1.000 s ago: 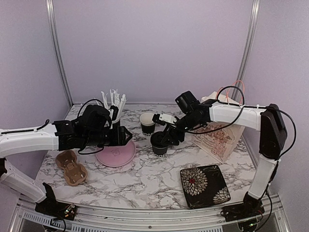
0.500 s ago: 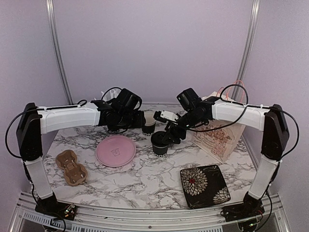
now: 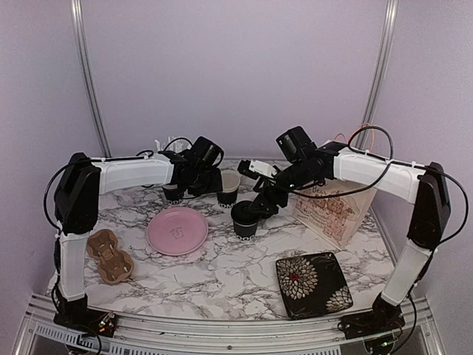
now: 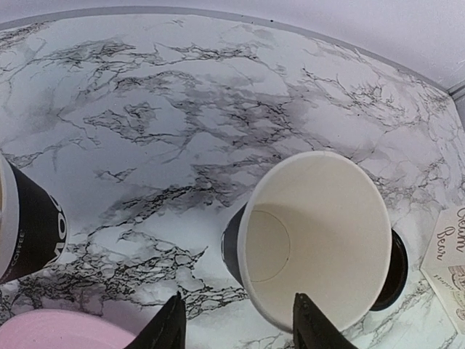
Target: Pack the takeout coffee
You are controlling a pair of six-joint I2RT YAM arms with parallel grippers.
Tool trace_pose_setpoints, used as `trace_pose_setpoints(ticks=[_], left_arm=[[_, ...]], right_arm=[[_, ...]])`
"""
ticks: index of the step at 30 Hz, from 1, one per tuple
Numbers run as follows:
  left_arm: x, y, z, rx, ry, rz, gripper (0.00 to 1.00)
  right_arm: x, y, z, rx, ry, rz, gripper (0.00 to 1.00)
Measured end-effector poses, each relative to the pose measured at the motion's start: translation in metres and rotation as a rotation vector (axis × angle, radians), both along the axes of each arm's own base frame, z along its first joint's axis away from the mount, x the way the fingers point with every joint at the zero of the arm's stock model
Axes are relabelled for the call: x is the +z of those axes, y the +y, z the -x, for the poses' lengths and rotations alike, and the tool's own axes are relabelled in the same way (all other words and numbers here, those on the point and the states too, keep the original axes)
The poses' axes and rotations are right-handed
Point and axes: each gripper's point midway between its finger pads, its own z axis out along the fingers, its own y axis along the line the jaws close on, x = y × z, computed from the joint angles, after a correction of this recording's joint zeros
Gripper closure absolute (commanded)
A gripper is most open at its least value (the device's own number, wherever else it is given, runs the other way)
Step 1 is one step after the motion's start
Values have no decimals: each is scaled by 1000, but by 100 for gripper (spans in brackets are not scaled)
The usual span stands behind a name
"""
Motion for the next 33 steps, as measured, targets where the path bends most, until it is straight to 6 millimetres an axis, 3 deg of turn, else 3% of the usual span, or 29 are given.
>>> trace_pose_setpoints(ticks=[3, 6, 9, 12, 18, 21, 24, 31, 33], left_arm=[[-5, -3, -12, 10, 3, 5, 64], [-6, -6, -20, 12, 0, 13, 83], [-7, -6, -23, 15, 0, 11, 95], [-5, -6, -24, 11, -3, 1, 100], [4, -6, -27, 6, -19, 2, 100], [14, -3, -24, -3, -28, -3, 100], [44, 6, -16, -9, -62, 2, 100], [180, 34, 19, -32, -246, 132, 100], [210, 43, 34, -45, -289, 173, 100]], right_arm=[[16, -3, 4, 0, -27, -23, 23], [27, -6, 9, 3, -47, -41, 22], [28, -9, 13, 6, -49, -41, 22], [19, -12, 14, 10, -45, -20, 22], [2, -13, 15, 22, -26, 15, 22], [-7, -14, 16, 35, -12, 35, 18], [-17, -15, 17, 49, -1, 59, 2], [-35, -14, 11, 44, 1, 109, 1], [-40, -13, 7, 39, 0, 123, 1]])
